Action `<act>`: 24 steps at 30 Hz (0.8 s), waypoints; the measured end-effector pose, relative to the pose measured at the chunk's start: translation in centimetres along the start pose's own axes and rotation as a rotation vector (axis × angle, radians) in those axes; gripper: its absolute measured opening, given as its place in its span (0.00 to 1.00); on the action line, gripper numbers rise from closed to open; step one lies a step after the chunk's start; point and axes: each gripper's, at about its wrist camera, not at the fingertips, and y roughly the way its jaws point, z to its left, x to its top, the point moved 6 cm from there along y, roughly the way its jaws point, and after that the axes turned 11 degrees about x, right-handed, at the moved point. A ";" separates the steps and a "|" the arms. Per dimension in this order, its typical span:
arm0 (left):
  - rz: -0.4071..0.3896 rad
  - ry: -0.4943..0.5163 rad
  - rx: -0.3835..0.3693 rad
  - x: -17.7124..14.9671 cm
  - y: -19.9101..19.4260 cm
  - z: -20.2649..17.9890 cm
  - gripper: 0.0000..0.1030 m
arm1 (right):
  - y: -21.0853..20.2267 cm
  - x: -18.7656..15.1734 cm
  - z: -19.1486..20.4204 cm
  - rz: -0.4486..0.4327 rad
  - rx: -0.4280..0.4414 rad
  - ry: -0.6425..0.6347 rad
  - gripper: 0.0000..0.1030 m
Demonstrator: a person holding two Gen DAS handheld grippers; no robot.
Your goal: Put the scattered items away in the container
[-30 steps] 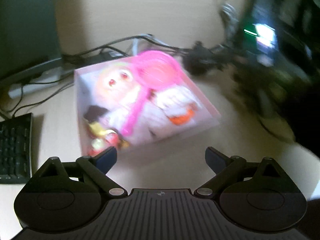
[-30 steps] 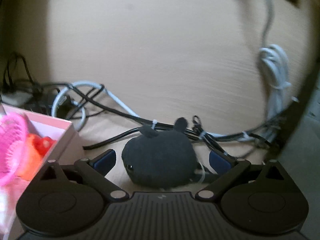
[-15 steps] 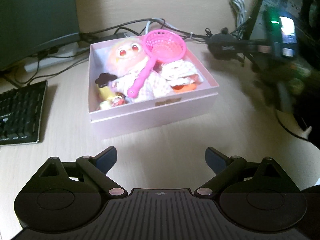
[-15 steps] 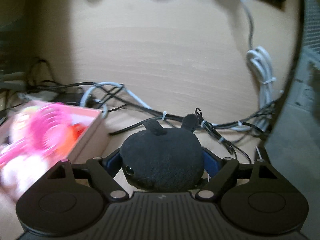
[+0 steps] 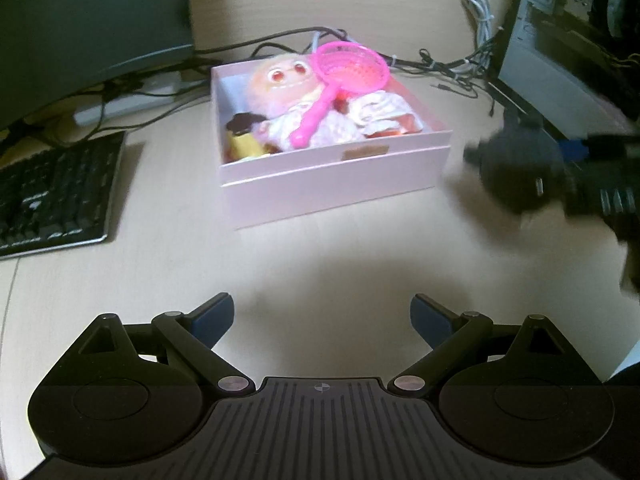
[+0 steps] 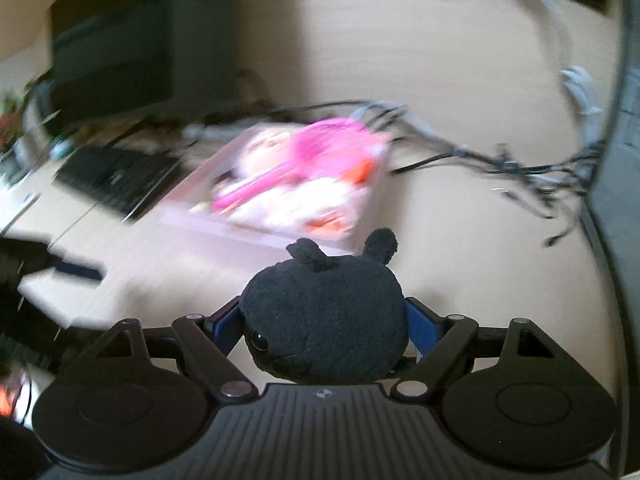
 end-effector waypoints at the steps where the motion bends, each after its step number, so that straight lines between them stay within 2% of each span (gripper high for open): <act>1: -0.003 -0.006 0.005 -0.1 -0.1 0.5 0.95 | 0.4 -0.3 0.9 0.014 0.015 -0.013 0.80; 8: -0.010 -0.079 0.011 -0.9 -1.0 3.2 0.95 | 2.5 -1.5 5.8 0.077 0.056 -0.082 0.81; 13: -0.004 -0.079 -0.021 -1.5 -1.2 3.3 0.95 | 1.4 -1.7 6.6 0.052 0.041 -0.087 0.90; 16: -0.010 -0.063 -0.062 -1.3 -1.3 2.3 0.95 | -0.9 -1.6 5.0 0.007 0.010 -0.025 0.93; 19: -0.030 -0.029 -0.143 -0.8 -1.7 0.5 0.95 | -3.3 -2.0 2.2 -0.032 -0.073 0.060 0.96; 24: -0.044 0.072 -0.273 -0.3 -1.8 -3.7 0.95 | -5.0 -4.1 -1.7 -0.022 -0.213 0.188 0.96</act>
